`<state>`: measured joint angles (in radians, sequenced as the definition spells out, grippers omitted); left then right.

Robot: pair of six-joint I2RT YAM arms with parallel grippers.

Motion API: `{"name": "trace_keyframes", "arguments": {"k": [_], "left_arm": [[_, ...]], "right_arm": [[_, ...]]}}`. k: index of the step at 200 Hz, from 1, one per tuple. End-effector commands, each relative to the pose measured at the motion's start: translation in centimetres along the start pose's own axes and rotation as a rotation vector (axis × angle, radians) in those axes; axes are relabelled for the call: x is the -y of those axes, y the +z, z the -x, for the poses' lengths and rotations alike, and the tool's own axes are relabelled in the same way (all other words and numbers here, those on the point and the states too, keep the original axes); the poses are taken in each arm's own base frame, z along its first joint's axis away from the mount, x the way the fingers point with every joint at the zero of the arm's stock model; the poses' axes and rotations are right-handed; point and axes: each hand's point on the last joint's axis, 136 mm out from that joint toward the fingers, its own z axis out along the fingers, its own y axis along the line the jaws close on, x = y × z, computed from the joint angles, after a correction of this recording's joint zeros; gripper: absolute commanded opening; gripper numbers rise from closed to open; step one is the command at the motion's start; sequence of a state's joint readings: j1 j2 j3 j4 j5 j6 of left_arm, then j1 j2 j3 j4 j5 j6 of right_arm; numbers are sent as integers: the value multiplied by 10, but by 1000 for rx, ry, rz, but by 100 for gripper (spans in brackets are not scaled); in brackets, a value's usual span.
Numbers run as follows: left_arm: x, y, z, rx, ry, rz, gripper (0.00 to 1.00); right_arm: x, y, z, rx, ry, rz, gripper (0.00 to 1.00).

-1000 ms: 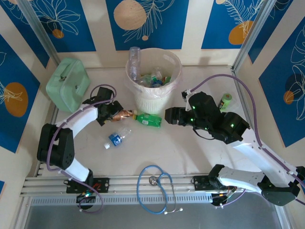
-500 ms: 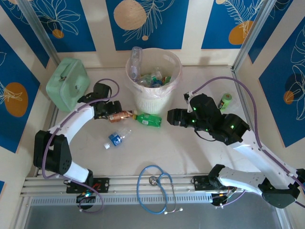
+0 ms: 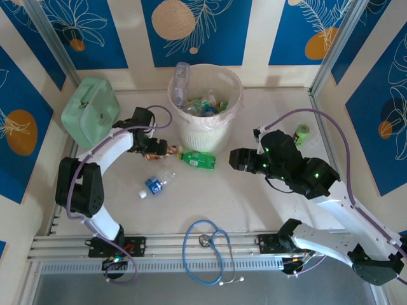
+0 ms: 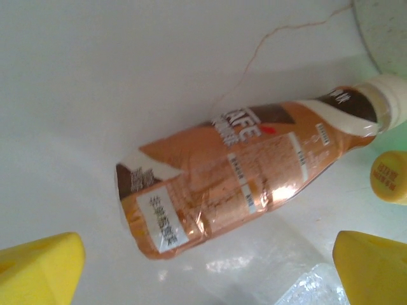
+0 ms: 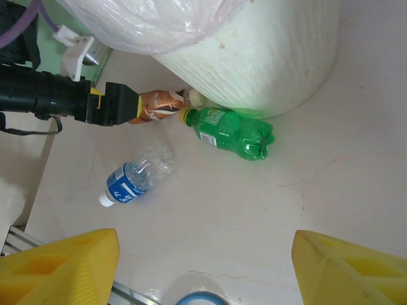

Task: Put the plastic bottles in the bin

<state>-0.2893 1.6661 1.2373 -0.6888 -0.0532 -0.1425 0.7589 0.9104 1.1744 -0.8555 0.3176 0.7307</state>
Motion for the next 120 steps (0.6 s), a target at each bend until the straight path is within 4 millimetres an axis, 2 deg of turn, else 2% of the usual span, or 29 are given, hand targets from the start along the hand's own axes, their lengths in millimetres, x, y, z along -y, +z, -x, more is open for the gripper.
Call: {"name": "trace_keyframes", "arguments": {"k": [1,79,120], "left_arm": [[5,1,11,5,164,-5,100],[14,30,6,-34,258,-56,100],[23,48,-5,-80,256,-82,98]], "right_arm": [[2,-3,-5,-14,26,12,73],[3,-14,-2,-6,35,19,74],[5,-17,-2,-2,43,18,74]]}}
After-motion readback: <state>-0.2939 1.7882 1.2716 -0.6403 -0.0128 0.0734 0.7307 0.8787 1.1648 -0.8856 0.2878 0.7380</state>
